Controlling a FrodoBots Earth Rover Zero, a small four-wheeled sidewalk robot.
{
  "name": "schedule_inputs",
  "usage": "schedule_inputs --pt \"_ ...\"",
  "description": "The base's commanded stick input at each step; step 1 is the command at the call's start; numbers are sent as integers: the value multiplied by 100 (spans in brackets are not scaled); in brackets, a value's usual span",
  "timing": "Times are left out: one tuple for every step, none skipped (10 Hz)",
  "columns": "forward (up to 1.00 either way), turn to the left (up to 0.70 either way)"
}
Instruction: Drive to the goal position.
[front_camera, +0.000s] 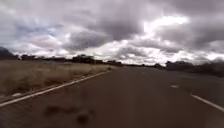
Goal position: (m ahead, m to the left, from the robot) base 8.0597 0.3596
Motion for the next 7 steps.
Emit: schedule_inputs --pt "100 -19" --pt "100 -36" --pt "100 -36" --pt "100 -35" --pt "100 -29" --pt "100 4" --pt "100 4"
